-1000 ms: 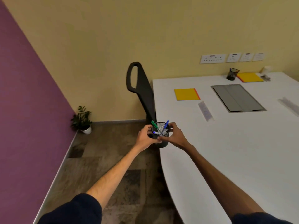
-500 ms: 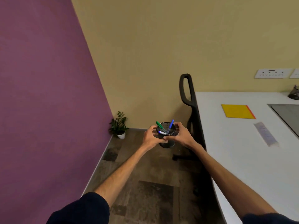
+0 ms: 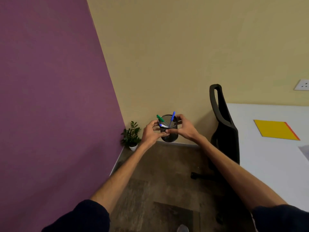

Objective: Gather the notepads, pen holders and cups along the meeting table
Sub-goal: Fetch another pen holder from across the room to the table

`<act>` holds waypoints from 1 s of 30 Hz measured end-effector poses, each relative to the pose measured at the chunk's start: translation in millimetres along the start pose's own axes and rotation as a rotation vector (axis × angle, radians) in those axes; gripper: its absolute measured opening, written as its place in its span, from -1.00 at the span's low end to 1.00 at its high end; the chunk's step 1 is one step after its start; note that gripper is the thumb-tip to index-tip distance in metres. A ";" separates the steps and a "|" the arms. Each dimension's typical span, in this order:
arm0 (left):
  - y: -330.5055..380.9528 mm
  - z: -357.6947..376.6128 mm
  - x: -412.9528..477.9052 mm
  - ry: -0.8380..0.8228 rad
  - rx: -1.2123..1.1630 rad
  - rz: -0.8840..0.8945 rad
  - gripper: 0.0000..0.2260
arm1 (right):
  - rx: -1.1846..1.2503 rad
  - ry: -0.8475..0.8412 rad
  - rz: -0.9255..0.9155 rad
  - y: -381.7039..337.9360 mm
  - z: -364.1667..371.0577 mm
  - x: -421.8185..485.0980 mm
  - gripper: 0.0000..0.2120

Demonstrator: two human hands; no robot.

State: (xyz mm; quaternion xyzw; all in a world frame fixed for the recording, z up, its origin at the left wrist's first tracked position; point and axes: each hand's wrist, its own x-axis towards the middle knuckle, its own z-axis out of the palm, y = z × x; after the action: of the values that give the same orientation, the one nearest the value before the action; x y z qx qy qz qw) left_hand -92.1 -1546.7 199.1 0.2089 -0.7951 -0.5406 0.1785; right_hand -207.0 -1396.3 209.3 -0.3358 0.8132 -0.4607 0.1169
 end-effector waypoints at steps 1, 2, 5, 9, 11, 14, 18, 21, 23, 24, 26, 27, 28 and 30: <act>1.5 -1.8 17.5 -0.002 0.006 0.011 -0.32 | 0.009 0.007 -0.007 0.2 -2.0 16.1 -0.22; 3.3 -3.6 36.6 -0.005 0.018 0.023 -0.32 | 0.017 0.012 -0.012 1.1 -4.7 33.5 -0.23; 12.1 -3.9 97.6 0.003 0.050 0.078 -0.33 | 0.023 0.029 -0.034 3.5 -17.5 89.2 -0.23; 33.9 5.9 174.8 -0.009 0.069 0.140 -0.34 | 0.033 0.061 -0.036 6.1 -49.1 158.3 -0.24; 47.2 13.9 211.1 -0.024 0.071 0.171 -0.36 | 0.040 0.095 -0.031 11.0 -67.9 188.9 -0.25; 62.3 30.0 257.0 -0.047 0.037 0.213 -0.37 | 0.033 0.130 -0.037 19.8 -96.1 226.7 -0.26; 74.6 62.1 306.5 -0.100 0.000 0.234 -0.37 | 0.014 0.185 -0.010 41.0 -127.4 260.0 -0.26; 89.2 95.0 340.5 -0.150 -0.021 0.271 -0.38 | 0.031 0.264 0.022 61.1 -154.0 279.8 -0.26; 98.8 118.1 360.5 -0.172 -0.045 0.292 -0.39 | 0.040 0.312 0.039 74.7 -171.7 291.1 -0.26; 102.9 129.8 370.5 -0.182 -0.059 0.299 -0.40 | 0.043 0.336 0.045 81.3 -180.8 296.8 -0.26; 109.3 152.7 392.6 -0.207 -0.079 0.311 -0.43 | 0.049 0.384 0.062 95.1 -199.0 309.7 -0.27; 111.9 163.8 404.4 -0.222 -0.083 0.319 -0.45 | 0.049 0.405 0.072 102.2 -207.9 316.7 -0.28; 114.0 175.0 417.0 -0.239 -0.082 0.328 -0.46 | 0.048 0.424 0.081 109.8 -216.4 324.1 -0.28; 116.6 196.6 443.0 -0.273 -0.076 0.343 -0.47 | 0.044 0.461 0.102 126.0 -232.0 339.4 -0.29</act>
State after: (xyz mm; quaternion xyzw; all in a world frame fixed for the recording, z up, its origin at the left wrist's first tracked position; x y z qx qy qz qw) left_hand -584.6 -1586.8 264.6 -0.0116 -0.8148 -0.5552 0.1663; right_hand -631.7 -1418.4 272.6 -0.1778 0.8241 -0.5362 -0.0414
